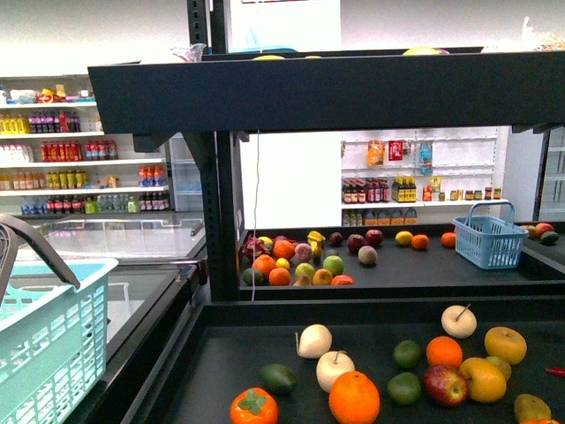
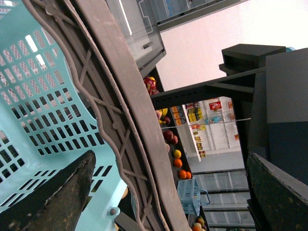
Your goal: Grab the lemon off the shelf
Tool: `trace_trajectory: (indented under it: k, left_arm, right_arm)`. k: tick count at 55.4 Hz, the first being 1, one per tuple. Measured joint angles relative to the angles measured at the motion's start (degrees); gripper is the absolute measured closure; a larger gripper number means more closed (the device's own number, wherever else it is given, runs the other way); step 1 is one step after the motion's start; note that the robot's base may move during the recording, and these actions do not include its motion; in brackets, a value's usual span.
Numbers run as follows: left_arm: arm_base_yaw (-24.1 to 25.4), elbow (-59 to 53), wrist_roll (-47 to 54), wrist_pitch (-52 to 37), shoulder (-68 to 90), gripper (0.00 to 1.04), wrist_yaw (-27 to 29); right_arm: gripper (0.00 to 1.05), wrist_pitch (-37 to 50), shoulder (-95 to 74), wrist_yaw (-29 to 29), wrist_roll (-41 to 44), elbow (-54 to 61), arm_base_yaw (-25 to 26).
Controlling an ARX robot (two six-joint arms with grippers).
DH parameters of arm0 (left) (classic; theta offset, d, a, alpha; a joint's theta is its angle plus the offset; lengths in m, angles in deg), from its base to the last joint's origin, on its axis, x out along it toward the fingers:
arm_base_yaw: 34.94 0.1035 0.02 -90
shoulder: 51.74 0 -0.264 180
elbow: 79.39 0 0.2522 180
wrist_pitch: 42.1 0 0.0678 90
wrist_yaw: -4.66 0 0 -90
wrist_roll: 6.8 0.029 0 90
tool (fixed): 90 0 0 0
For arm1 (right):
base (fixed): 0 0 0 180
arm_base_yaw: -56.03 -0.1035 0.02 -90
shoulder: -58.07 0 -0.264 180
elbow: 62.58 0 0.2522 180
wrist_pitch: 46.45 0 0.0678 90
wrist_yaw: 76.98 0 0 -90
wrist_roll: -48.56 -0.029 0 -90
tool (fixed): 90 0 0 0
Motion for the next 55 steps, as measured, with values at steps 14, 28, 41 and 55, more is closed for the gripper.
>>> trace_trajectory:
  k: [14,28,41,55]
  left_arm:
    - [-0.31,2.49,0.46,0.15,1.66,0.08,0.52]
    - [-0.76,3.72,2.08,1.33,3.23,0.46,1.33]
    - [-0.68,3.43,0.59,1.25,3.34,0.80,1.33]
    - [-0.66,2.43,1.60,4.42,1.03,0.86,-1.38]
  right_arm:
    - [0.07,0.00,0.00,0.00,0.00,0.00,0.00]
    - [0.07,0.00,0.00,0.00,0.00,0.00,0.00]
    - [0.07,0.00,0.00,0.00,0.00,0.00,0.00]
    - [0.07,0.00,0.00,0.00,0.00,0.00,0.00]
